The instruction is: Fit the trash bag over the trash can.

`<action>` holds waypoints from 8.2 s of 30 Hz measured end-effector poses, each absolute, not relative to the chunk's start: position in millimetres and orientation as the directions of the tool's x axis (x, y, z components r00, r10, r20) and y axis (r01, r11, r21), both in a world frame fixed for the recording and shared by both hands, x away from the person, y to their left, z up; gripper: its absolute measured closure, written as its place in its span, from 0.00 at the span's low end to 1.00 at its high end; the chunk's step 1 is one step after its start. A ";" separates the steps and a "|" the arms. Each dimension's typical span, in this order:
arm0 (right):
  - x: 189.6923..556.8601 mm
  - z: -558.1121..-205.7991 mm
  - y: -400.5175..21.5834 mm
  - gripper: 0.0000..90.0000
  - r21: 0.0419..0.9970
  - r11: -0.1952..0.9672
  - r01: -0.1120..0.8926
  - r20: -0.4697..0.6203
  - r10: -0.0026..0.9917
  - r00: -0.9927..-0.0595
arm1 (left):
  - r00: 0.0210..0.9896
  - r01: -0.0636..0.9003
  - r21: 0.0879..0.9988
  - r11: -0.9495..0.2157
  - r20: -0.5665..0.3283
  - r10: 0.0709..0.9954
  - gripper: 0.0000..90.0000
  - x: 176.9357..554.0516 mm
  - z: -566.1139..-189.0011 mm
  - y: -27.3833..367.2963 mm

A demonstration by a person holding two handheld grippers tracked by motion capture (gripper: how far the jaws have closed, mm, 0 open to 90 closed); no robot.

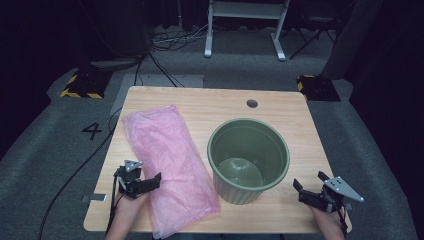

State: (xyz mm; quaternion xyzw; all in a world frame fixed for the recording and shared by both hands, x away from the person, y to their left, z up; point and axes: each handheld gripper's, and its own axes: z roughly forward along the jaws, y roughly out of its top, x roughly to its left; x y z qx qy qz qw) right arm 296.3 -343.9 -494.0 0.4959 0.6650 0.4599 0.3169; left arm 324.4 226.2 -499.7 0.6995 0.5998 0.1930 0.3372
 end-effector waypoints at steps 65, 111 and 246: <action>295.6 -494.6 -346.7 0.00 0.926 0.078 0.370 0.037 0.955 -0.294 | 0.581 0.107 0.993 0.040 -0.095 0.808 0.99 319.3 -320.6 190.8; 297.8 -494.9 -344.1 0.00 0.924 0.074 0.375 0.046 0.952 -0.301 | 0.616 -0.032 0.995 0.098 -0.058 0.785 0.99 349.4 -195.0 138.9; 366.3 -343.5 -273.7 0.24 0.948 0.041 0.315 0.138 0.839 -0.526 | 0.723 0.376 0.902 -0.212 -0.142 0.676 0.29 325.5 -322.0 83.3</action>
